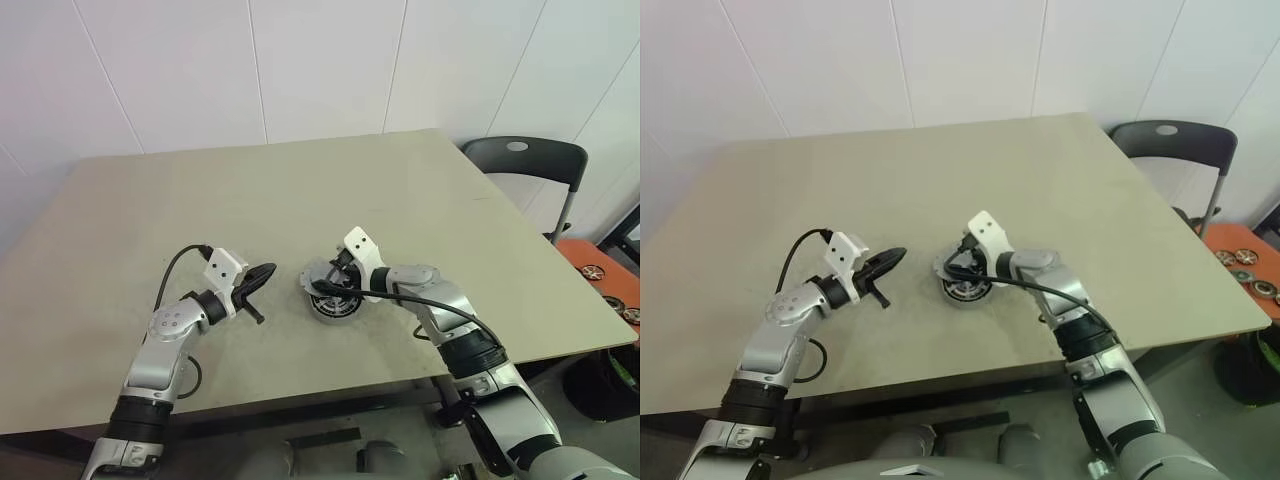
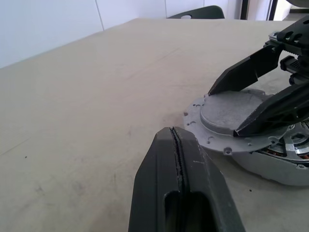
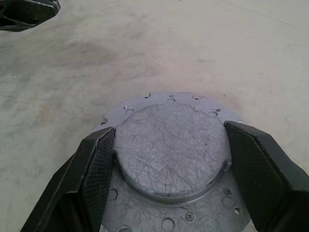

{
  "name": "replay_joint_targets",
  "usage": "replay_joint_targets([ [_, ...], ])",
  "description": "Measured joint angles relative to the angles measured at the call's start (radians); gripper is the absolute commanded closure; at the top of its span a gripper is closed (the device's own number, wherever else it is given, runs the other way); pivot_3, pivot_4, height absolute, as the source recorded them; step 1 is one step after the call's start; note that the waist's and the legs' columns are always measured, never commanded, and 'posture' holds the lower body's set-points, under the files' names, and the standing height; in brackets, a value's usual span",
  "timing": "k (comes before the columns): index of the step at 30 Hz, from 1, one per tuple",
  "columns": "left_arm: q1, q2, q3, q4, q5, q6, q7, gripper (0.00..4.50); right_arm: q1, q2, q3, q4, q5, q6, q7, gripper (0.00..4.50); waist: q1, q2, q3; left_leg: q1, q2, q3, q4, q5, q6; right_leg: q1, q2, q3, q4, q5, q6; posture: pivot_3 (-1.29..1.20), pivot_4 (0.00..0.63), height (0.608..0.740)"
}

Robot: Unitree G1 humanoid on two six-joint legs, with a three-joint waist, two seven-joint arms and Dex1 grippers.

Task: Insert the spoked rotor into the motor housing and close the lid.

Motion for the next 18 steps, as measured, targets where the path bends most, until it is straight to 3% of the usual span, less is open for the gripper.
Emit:
replay_joint_targets([
  [10, 0.000, -0.019, -0.019, 0.016, 0.018, -0.001, 0.002, 4.50, -0.007, 0.002, -0.179, 0.002, 0.195, 0.045, 0.100, 1.29, 0.000, 0.000, 0.000, -0.002, 0.000, 0.000, 0.000, 0.000, 0.000, -0.002, 0.000, 0.000, 0.000, 0.000, 0.000, 0.00, 0.000, 0.740],
  [18, 0.000, -0.020, -0.020, 0.027, 0.019, -0.001, 0.003, 4.50, 0.045, -0.162, -0.069, -0.005, 0.119, -0.091, 0.261, 1.29, -0.003, 0.000, 0.000, -0.002, 0.000, 0.001, 0.000, 0.000, 0.000, -0.001, -0.001, 0.000, -0.001, 0.000, 0.000, 0.00, 0.000, 0.740],
])
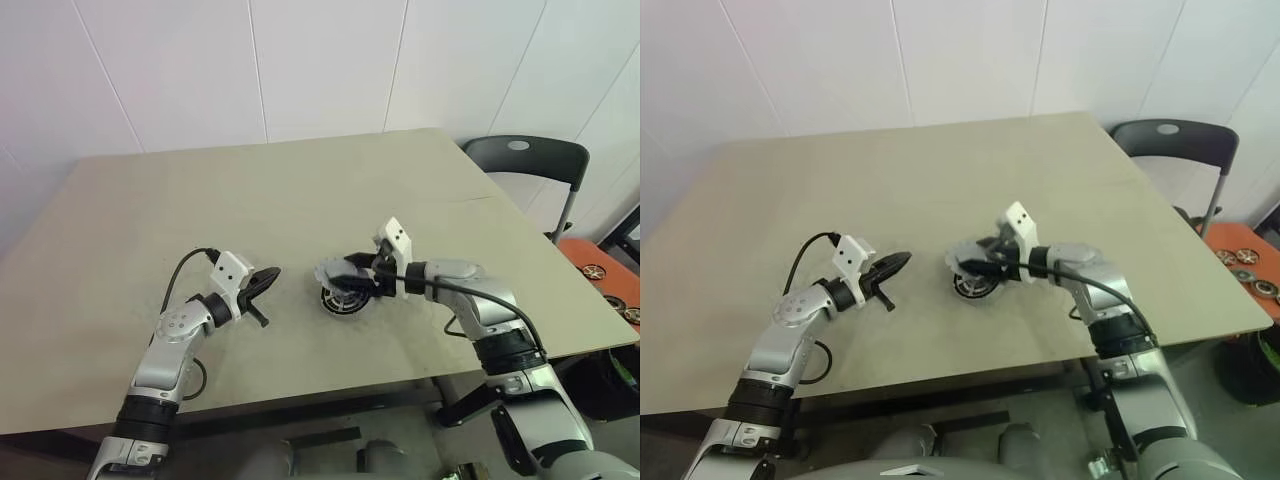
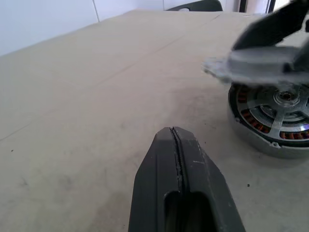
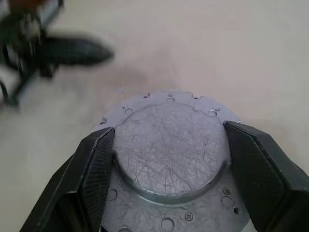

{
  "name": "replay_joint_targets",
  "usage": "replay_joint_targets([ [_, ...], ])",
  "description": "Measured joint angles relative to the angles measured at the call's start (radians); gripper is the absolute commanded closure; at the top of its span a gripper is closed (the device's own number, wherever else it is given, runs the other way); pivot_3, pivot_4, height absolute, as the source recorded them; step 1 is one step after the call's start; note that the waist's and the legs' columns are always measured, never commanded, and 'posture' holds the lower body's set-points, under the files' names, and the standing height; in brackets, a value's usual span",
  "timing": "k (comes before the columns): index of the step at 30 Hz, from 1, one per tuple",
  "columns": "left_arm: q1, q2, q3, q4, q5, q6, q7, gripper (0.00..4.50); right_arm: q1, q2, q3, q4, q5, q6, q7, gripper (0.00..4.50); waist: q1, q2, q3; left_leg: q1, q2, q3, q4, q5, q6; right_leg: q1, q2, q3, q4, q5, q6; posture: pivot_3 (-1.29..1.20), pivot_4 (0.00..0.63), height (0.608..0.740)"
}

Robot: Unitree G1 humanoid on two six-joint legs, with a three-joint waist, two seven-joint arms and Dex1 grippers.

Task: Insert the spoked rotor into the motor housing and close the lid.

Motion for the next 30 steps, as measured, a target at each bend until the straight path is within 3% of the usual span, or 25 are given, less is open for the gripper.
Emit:
replay_joint_targets([
  [7, 0.000, -0.002, -0.002, 0.000, 0.001, -0.001, 0.000, 4.50, 0.004, -0.030, 0.039, 0.027, -0.062, -0.081, 0.035, 1.29, 0.004, 0.000, 0.000, 0.000, 0.000, 0.000, 0.000, 0.000, 0.000, 0.000, 0.000, 0.000, 0.000, 0.000, 0.000, 0.00, 0.000, 0.740],
  [25, 0.001, -0.010, -0.018, 0.008, 0.020, -0.003, 0.006, 4.50, 0.046, -0.071, 0.025, 0.021, -0.033, -0.132, 0.151, 1.29, 0.005, 0.000, 0.000, 0.000, 0.000, 0.000, 0.000, 0.000, 0.000, 0.001, 0.000, 0.000, 0.000, 0.000, 0.000, 0.00, 0.000, 0.740],
  [30, 0.001, -0.014, -0.019, 0.008, 0.021, -0.003, 0.006, 4.50, 0.033, -0.012, -0.035, 0.052, 0.012, -0.123, 0.107, 1.29, 0.004, 0.000, 0.000, 0.000, 0.000, 0.000, 0.001, 0.000, 0.000, 0.004, 0.000, 0.000, 0.000, 0.000, 0.000, 0.00, 0.000, 0.740],
])
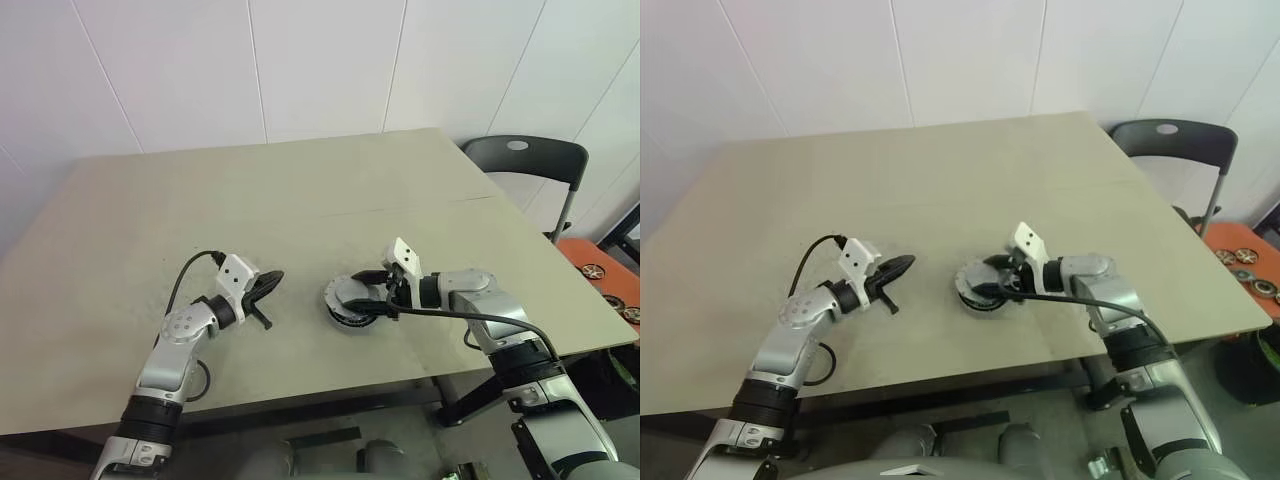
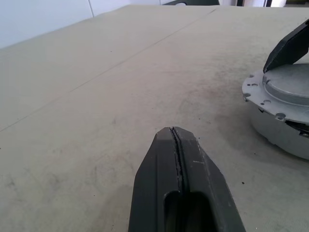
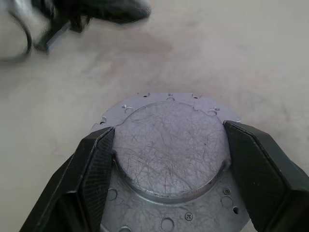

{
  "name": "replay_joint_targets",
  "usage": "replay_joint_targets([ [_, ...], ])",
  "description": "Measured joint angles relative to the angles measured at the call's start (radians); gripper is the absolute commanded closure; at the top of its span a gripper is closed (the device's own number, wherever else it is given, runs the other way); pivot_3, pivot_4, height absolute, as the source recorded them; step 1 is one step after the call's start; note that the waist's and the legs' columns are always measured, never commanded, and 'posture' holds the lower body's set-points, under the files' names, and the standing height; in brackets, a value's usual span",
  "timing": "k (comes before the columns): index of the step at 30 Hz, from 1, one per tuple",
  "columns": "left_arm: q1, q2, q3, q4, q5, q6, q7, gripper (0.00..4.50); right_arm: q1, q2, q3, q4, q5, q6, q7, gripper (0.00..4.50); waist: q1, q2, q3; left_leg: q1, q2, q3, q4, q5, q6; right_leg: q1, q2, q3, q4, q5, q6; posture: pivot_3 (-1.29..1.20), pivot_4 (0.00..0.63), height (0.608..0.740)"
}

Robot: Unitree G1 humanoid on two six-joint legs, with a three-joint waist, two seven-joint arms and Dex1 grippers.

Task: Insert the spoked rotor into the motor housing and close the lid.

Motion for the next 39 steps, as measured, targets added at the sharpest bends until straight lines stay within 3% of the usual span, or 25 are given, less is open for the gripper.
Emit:
replay_joint_targets([
  [9, 0.000, -0.006, -0.008, 0.000, 0.006, 0.000, 0.000, 4.50, 0.009, -0.042, -0.032, -0.012, 0.049, 0.025, 0.066, 1.29, 0.017, 0.000, 0.000, 0.000, 0.000, 0.000, 0.000, 0.000, 0.000, -0.002, -0.001, -0.001, -0.001, 0.000, 0.000, 0.00, 0.000, 0.740],
  [18, 0.000, -0.018, -0.029, 0.000, 0.019, 0.000, 0.000, 4.50, 0.013, -0.120, 0.030, 0.008, -0.036, -0.113, 0.158, 1.29, 0.024, 0.000, 0.000, 0.000, 0.000, 0.000, 0.000, 0.000, 0.000, 0.000, -0.001, -0.001, -0.001, 0.000, 0.000, 0.00, 0.000, 0.740],
  [39, 0.000, -0.022, -0.031, 0.000, 0.020, 0.000, 0.000, 4.50, 0.004, -0.124, 0.053, 0.094, -0.127, -0.257, 0.184, 1.29, 0.025, 0.000, 0.000, 0.003, 0.000, 0.000, 0.001, 0.000, 0.000, 0.005, 0.000, -0.001, -0.001, 0.000, 0.000, 0.00, 0.000, 0.740],
])
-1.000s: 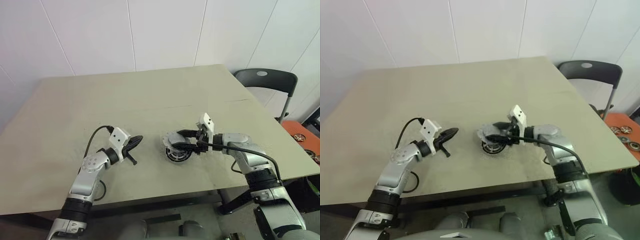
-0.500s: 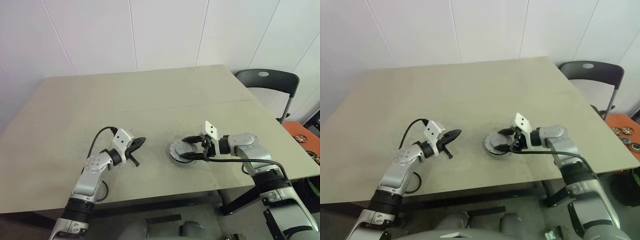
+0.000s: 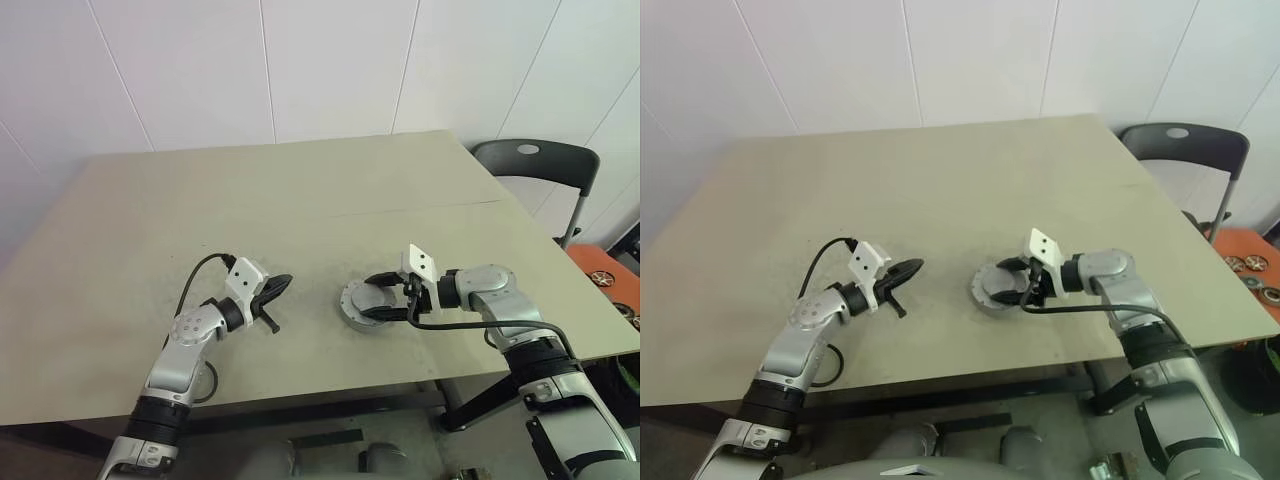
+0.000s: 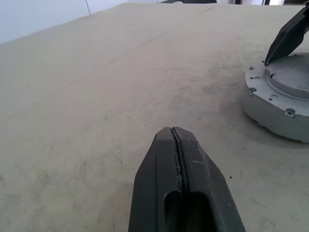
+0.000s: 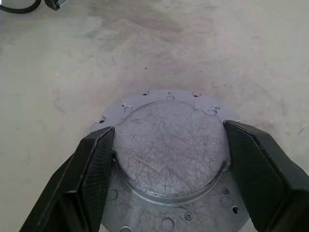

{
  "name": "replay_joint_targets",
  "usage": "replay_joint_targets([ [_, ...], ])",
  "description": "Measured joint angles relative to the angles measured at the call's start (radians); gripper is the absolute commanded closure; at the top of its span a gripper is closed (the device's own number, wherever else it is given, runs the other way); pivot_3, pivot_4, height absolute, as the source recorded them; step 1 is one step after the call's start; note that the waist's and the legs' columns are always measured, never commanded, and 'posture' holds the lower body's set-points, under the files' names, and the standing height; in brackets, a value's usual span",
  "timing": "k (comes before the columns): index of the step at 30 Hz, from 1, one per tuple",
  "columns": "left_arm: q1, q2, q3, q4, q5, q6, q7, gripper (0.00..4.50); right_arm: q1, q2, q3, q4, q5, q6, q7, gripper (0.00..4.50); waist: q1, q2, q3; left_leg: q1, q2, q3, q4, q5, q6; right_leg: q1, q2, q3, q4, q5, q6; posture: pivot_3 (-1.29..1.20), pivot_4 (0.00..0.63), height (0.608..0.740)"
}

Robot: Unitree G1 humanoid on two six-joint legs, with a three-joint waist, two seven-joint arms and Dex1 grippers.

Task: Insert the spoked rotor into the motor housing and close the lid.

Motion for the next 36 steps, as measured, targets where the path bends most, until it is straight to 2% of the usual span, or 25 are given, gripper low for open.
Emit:
replay_joint_targets([
  [6, -0.001, -0.003, -0.007, 0.000, 0.000, 0.000, 0.000, 4.50, 0.002, 0.000, 0.014, 0.042, -0.011, -0.058, -0.002, 1.29, 0.000, -0.001, -0.002, 0.005, 0.000, 0.000, 0.001, 0.000, 0.000, 0.004, 0.000, 0.000, 0.000, 0.000, 0.000, 0.00, 0.000, 0.740],
  [10, -0.004, -0.004, -0.008, 0.001, 0.001, 0.000, -0.002, 4.50, 0.003, -0.012, 0.025, 0.053, -0.014, -0.074, -0.001, 1.29, 0.006, -0.001, -0.002, 0.014, 0.000, 0.000, 0.001, -0.002, -0.002, 0.012, 0.000, 0.000, -0.003, -0.003, -0.004, 0.00, 0.000, 0.740],
  [13, -0.028, -0.016, -0.018, 0.022, 0.001, -0.001, -0.009, 4.50, 0.005, -0.023, 0.026, 0.057, -0.016, -0.076, 0.001, 1.29, 0.019, -0.001, -0.003, 0.017, 0.000, 0.000, 0.001, -0.002, -0.003, 0.017, 0.000, -0.001, -0.005, -0.005, 0.000, 0.00, 0.000, 0.740],
  [21, -0.237, -0.155, -0.104, 0.235, 0.007, -0.049, -0.072, 4.50, 0.012, -0.022, 0.025, 0.051, -0.016, -0.068, -0.002, 1.29, 0.026, -0.004, -0.007, 0.017, 0.002, 0.000, -0.001, -0.003, -0.002, 0.019, 0.001, -0.002, -0.011, -0.002, -0.003, 0.00, 0.000, 0.740],
  [25, -0.323, -0.188, -0.129, 0.353, 0.015, -0.085, -0.132, 4.50, 0.014, -0.019, 0.025, 0.045, -0.016, -0.063, 0.000, 1.29, 0.024, -0.004, -0.009, 0.017, 0.004, 0.000, -0.001, -0.004, 0.000, 0.019, 0.003, -0.002, -0.014, -0.001, 0.000, 0.00, 0.000, 0.740],
  [30, -0.337, -0.209, -0.165, 0.457, 0.033, -0.095, -0.207, 4.50, 0.021, -0.014, 0.021, 0.035, -0.016, -0.056, -0.010, 1.29, 0.024, -0.004, -0.009, 0.017, 0.006, 0.000, -0.001, -0.004, 0.000, 0.019, 0.006, -0.002, -0.014, 0.000, -0.001, 0.00, 0.000, 0.740],
  [36, -0.339, -0.229, -0.164, 0.459, 0.029, -0.091, -0.252, 4.50, 0.031, -0.012, 0.017, 0.027, -0.014, -0.052, -0.022, 1.29, 0.025, -0.004, -0.009, 0.017, 0.007, 0.000, 0.000, -0.005, 0.000, 0.019, 0.007, -0.002, -0.014, -0.002, 0.000, 0.00, 0.000, 0.740],
])
